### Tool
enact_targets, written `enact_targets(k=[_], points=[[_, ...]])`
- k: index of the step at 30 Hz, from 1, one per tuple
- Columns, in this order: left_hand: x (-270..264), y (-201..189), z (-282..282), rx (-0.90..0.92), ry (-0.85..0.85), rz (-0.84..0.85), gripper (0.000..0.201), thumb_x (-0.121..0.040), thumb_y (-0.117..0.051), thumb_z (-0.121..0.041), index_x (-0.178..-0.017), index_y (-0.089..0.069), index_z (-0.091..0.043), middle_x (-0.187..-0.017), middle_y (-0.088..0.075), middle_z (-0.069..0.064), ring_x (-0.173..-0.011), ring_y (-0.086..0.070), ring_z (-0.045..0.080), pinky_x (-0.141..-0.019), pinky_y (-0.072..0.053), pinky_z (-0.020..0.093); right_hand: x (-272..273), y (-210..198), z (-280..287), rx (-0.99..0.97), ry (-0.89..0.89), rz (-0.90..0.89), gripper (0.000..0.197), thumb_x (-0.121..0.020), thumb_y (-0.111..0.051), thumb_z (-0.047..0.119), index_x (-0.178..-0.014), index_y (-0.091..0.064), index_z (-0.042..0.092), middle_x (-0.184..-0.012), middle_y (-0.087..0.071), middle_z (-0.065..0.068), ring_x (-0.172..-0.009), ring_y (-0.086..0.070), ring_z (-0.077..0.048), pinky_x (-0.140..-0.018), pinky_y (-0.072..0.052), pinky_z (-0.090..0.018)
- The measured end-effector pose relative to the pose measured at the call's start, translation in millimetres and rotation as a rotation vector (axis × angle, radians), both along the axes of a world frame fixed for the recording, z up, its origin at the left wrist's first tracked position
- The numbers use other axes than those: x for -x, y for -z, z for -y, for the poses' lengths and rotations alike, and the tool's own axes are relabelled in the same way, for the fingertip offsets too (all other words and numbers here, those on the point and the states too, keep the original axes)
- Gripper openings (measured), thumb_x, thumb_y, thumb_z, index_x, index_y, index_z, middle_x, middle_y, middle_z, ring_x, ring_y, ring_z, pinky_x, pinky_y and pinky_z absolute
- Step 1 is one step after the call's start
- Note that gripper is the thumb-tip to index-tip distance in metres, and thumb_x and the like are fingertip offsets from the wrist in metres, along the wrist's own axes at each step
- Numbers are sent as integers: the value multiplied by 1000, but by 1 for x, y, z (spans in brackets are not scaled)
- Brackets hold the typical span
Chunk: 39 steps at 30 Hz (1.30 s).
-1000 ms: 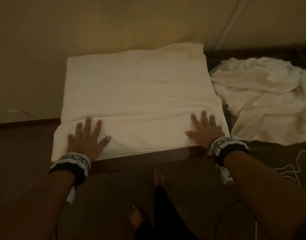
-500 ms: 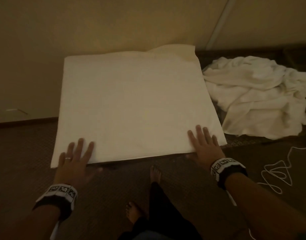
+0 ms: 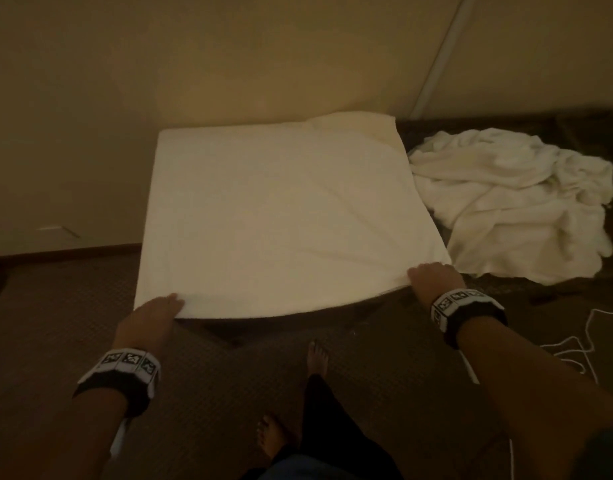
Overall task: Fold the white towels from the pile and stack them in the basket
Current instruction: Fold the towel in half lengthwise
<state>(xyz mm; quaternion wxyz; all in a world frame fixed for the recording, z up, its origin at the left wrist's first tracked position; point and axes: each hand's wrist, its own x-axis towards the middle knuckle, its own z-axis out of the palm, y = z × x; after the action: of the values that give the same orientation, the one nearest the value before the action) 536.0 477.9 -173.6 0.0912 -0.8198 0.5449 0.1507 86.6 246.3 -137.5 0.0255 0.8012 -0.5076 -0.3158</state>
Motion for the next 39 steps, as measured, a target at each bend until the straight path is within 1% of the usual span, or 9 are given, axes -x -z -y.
enact_targets(k=[2, 4, 11, 14, 17, 24, 35, 37, 39], points=[[5, -17, 3, -41, 10, 70, 30, -94, -53, -29, -123, -60, -30, -121, -65, 1, -109, -61, 19, -93, -49, 33, -3, -3, 0, -11, 21, -19, 26, -99, -41, 22, -117, -59, 22, -120, -62, -2, -109, -60, -21, -93, -47, -37], [7, -32, 9, -125, 59, 127, 18, -94, -51, -36, -109, -62, -32, -109, -66, -4, -97, -63, 14, -83, -52, 30, -1, -6, 3, -25, 39, -7, 25, -97, -46, 22, -118, -59, 22, -121, -60, -1, -109, -61, -20, -91, -49, -34], [-28, -44, 53, -341, 48, -38, 39, -96, -51, -24, -136, -52, -27, -141, -51, 0, -124, -52, 17, -105, -42, 31, 0, -22, 30, -78, 90, -8, 29, -95, -48, 19, -122, -56, 18, -124, -60, -4, -112, -60, -22, -93, -51, -35], [-52, -54, 86, -270, 12, 0, 37, -94, -53, -24, -130, -56, -31, -137, -54, 1, -121, -54, 21, -103, -44, 34, -10, -32, 57, -11, 89, 54, 29, -97, -44, 20, -123, -57, 19, -124, -60, -4, -112, -60, -23, -93, -51, -37], [-70, -67, 124, -209, -14, 11, 19, -93, -53, -22, -107, -62, -30, -123, -62, 5, -102, -59, 24, -93, -49, 36, -26, -43, 93, 44, 91, 125, 30, -98, -43, 23, -124, -57, 21, -126, -60, -6, -114, -59, -26, -94, -49, -39], [-93, -92, 213, -112, -77, 12, 23, -96, -52, -9, -113, -67, -14, -123, -62, 13, -109, -58, 34, -93, -46, 36, -64, -53, 182, 76, 76, 186, 32, -96, -48, 21, -127, -57, 21, -126, -61, -8, -112, -61, -29, -95, -50, -43], [-127, -88, 311, -50, -176, 41, 23, -97, -49, -10, -114, -64, -12, -121, -61, 15, -107, -57, 35, -94, -47, 41, -110, -31, 301, 20, 47, 203, 36, -100, -42, 22, -134, -50, 17, -134, -54, -13, -121, -53, -33, -101, -46, -47], [-121, -79, 310, 73, -212, 64, 30, -93, -52, -7, -121, -63, -13, -128, -59, 19, -114, -55, 39, -100, -43, 47, -112, -26, 302, 91, 32, 217, 33, -97, -47, 21, -129, -52, 16, -129, -55, -11, -120, -50, -34, -98, -46, -48], [-106, -63, 296, 80, -198, 115, 52, -92, -54, -16, -144, -45, -17, -151, -39, 16, -134, -39, 37, -110, -31, 48, -110, -18, 288, 192, 28, 275, 40, -91, -54, 22, -131, -50, 17, -135, -50, -11, -126, -42, -36, -102, -40, -51]])
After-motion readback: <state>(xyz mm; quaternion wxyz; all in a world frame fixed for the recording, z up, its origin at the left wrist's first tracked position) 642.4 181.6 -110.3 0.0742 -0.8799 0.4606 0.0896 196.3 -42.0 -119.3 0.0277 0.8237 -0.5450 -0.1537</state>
